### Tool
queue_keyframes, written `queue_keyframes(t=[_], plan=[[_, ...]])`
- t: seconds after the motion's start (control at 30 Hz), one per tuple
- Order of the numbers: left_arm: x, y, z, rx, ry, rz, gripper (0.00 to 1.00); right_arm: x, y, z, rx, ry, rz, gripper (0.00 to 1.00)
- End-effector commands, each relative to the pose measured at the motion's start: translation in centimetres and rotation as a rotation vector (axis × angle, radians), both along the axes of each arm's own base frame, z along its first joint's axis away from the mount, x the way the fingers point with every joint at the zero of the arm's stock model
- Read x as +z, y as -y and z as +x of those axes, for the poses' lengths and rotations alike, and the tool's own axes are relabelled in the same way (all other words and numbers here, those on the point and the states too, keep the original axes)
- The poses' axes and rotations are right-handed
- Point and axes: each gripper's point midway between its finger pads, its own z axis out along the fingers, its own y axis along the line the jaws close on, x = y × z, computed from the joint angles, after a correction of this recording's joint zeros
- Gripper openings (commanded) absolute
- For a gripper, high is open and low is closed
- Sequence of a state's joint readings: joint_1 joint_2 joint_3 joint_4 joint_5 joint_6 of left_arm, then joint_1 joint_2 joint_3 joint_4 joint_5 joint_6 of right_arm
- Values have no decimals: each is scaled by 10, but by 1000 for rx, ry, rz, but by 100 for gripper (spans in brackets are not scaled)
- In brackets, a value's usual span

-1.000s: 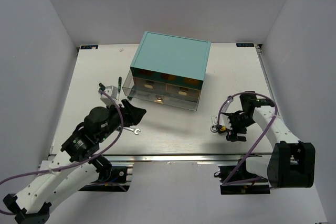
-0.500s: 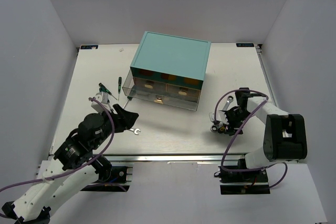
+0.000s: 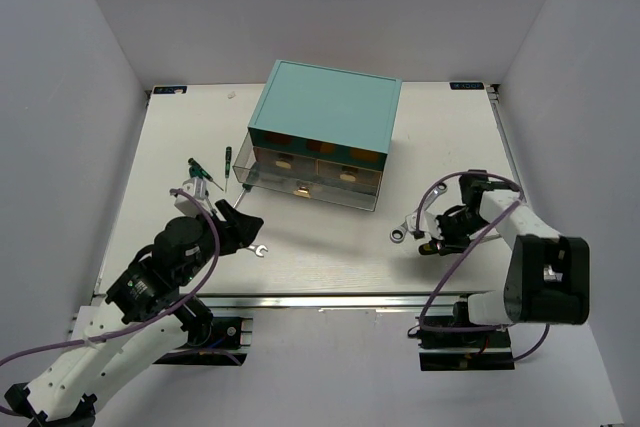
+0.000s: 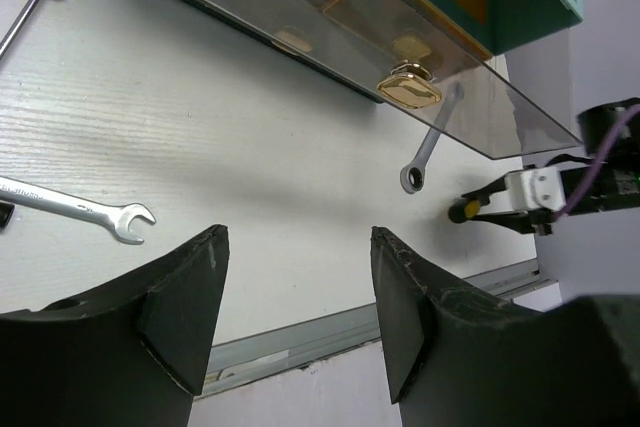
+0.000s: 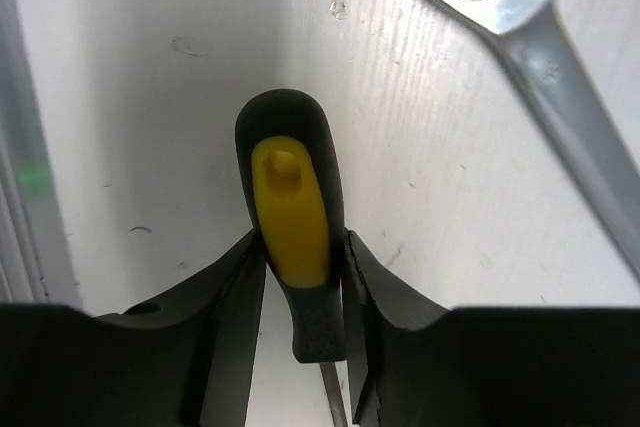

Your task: Sort the tools into containers

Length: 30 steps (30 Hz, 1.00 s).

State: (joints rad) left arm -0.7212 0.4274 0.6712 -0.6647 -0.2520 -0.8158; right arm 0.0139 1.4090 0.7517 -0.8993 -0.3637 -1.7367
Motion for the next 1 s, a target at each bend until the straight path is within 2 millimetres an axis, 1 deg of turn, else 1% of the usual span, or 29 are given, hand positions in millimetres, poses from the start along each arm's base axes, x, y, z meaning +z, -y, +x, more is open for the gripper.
queue_keyframes(t=[0.0, 0.03, 0.07, 0.1, 0.13, 0.17, 0.23, 0.27, 0.3, 0.33, 0.37, 0.4, 0.43, 0.47, 0.5, 0.53, 0.57, 0.6, 0.63, 0.67, 0.7, 0.73, 0.77, 0.8, 0.83, 0.87, 0.9, 0.93, 0.97], plan=[[-4, -3, 2, 23, -9, 3, 69, 34, -9, -10, 2, 37, 91, 0], [-4, -2, 2, 23, -9, 3, 69, 42, -12, -11, 4, 51, 110, 0], [-5, -2, 3, 23, -11, 4, 69, 58, -19, -11, 8, 78, 149, 0], [-4, -2, 3, 24, -8, 2, 69, 68, -22, -6, 15, 119, 169, 0], [-5, -2, 3, 24, -9, 3, 69, 77, -26, -10, 17, 119, 192, 0], [-5, -2, 4, 25, -10, 4, 69, 99, -34, -9, 24, 155, 239, 0], [-5, -3, 4, 30, -11, 8, 69, 127, -45, -7, 19, 197, 308, 0], [-5, -3, 4, 31, -11, 8, 69, 160, -58, -4, 24, 235, 387, 0], [-5, -5, 4, 35, -12, 11, 69, 179, -64, 1, 20, 264, 431, 0], [-5, -6, 4, 42, -12, 16, 69, 199, -74, 2, -37, 241, 489, 0], [-6, -7, 4, 45, -15, 20, 69, 243, -92, 13, -9, 320, 582, 0], [-7, -7, 4, 47, -14, 20, 69, 265, -103, 19, -24, 334, 627, 0], [-7, -8, 4, 50, -13, 21, 70, 284, -125, 13, -135, 208, 694, 0], [-5, -8, 5, 51, -8, 19, 70, 303, -136, 20, -153, 233, 722, 0], [-4, -8, 5, 49, -5, 19, 70, 340, -153, 31, -107, 340, 785, 0], [-3, -8, 5, 49, -5, 21, 70, 356, -181, 20, -58, 322, 828, 0], [-3, -8, 5, 48, -6, 24, 70, 368, -190, 28, -218, 262, 854, 0], [-2, -8, 5, 48, -5, 25, 70, 405, -203, 30, -201, 321, 944, 0], [0, -8, 5, 47, -4, 26, 70, 411, -221, 31, -199, 273, 972, 0], [1, -8, 5, 48, -6, 30, 70, 419, -228, 38, -294, 221, 998, 0], [2, -8, 5, 48, -2, 27, 70, 429, -237, 41, -310, 219, 1018, 0], [2, -9, 5, 48, -2, 26, 70, 441, -257, 39, -277, 217, 1037, 0], [3, -8, 5, 47, 3, 22, 70, 444, -264, 50, -329, 265, 1030, 0], [4, -8, 5, 47, 6, 18, 70, 446, -273, 51, -334, 274, 1033, 0], [4, -8, 5, 48, 9, 17, 70, 447, -293, 49, -311, 266, 1039, 0], [5, -9, 5, 51, 14, 9, 70, 444, -300, 57, -351, 285, 1027, 0], [5, -9, 5, 55, 13, 6, 70, 440, -308, 58, -361, 271, 1016, 0], [5, -9, 6, 58, 15, 1, 70, 425, -322, 63, -373, 239, 985, 0], [6, -8, 7, 58, 20, -5, 70, 418, -325, 68, -397, 224, 965, 0]])
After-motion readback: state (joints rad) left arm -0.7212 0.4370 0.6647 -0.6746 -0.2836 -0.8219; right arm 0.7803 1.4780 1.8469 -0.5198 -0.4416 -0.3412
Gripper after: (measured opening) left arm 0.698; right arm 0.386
